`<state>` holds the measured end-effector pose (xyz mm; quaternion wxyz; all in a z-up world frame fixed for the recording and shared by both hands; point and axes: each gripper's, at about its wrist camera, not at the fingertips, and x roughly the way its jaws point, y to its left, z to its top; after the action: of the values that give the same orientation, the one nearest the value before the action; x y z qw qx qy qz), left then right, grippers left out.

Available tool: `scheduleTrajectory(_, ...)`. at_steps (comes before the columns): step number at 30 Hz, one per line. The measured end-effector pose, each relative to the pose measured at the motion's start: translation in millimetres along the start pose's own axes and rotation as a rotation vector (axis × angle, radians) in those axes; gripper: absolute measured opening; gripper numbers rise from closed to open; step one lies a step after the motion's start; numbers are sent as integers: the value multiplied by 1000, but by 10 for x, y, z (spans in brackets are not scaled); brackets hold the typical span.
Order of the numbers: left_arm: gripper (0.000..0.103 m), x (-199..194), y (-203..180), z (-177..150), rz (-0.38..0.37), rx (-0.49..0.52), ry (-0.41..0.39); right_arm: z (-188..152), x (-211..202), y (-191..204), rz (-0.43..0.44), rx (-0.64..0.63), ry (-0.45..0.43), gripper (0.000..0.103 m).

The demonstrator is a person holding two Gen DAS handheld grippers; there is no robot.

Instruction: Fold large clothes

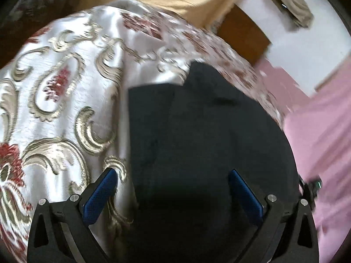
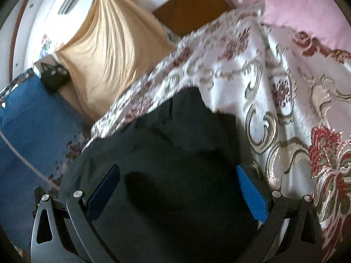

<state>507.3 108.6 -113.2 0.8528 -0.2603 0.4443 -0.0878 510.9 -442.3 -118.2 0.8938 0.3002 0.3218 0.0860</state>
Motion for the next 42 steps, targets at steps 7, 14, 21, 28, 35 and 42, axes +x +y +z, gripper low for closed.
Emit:
scheduleTrajectory(7,103,88,-88,-88,-88,155,28,-31,250,-83,96,-114,257,102)
scheduleTrajectory(14,103,222,-79,-55,-193,195,77,-110,357,-219,257,-64,259,102)
scheduleTrajectory(21,103,249,-117,-92,-225,228,82,-236,387,-134,294,-87,266,102)
scheduleTrajectory(28,103,332,-210,-78,-169,257,100,-248,419,-47,256,-98,258,102)
scheduleTrajectory(35,103,340,-206,-75,-162,257,114,-249,407,-129,251,-91,257,102)
scheduleTrajectory(42,103,324,-293,-91,-129,277,129,-219,474,4,171,-116,298,102)
